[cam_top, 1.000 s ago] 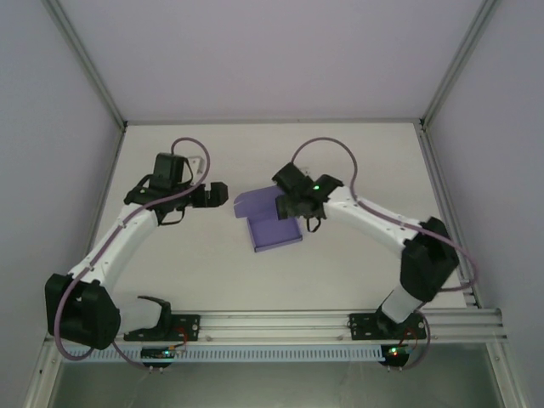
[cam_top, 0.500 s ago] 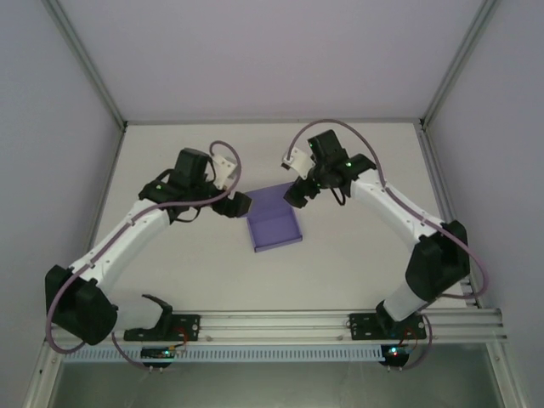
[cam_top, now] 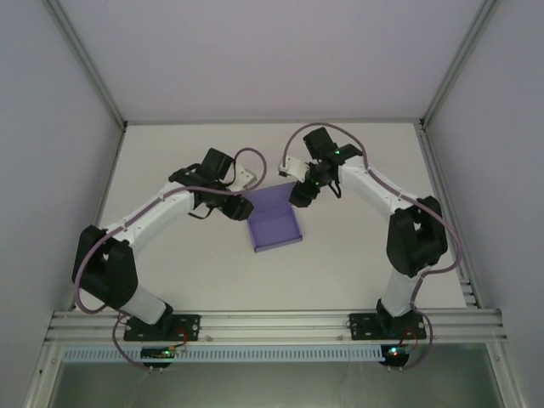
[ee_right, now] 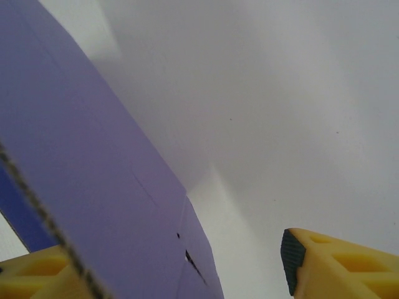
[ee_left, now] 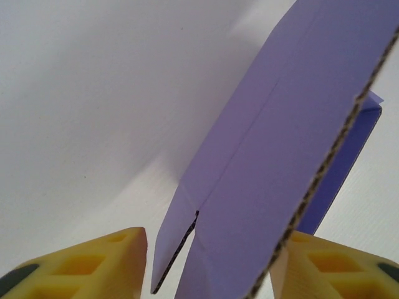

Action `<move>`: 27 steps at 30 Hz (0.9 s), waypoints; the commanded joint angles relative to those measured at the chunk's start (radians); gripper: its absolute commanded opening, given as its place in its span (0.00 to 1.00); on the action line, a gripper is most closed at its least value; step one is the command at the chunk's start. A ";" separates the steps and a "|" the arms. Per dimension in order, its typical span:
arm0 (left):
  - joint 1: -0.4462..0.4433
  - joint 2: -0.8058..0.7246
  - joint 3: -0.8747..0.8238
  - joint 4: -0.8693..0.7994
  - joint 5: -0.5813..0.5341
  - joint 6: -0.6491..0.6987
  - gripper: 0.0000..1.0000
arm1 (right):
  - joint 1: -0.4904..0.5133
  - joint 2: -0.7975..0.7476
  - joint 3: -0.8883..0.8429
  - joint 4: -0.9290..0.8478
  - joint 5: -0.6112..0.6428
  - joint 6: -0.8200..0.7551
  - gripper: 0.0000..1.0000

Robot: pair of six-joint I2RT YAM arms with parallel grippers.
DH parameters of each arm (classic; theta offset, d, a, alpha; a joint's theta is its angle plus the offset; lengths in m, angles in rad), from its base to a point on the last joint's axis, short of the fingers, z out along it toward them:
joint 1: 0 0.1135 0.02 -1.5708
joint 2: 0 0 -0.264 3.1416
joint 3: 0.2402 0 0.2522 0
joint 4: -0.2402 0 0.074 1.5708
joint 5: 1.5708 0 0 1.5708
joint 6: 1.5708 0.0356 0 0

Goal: Assemble paper box

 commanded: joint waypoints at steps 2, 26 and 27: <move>-0.003 -0.008 0.039 -0.029 -0.025 0.039 0.42 | -0.006 0.033 0.054 -0.069 0.003 -0.023 0.61; -0.005 0.063 0.102 0.001 -0.135 -0.052 0.00 | 0.000 0.013 0.035 -0.030 0.064 0.094 0.03; -0.006 0.068 0.115 0.007 -0.142 -0.073 0.00 | -0.001 0.004 0.034 -0.012 0.070 0.132 0.03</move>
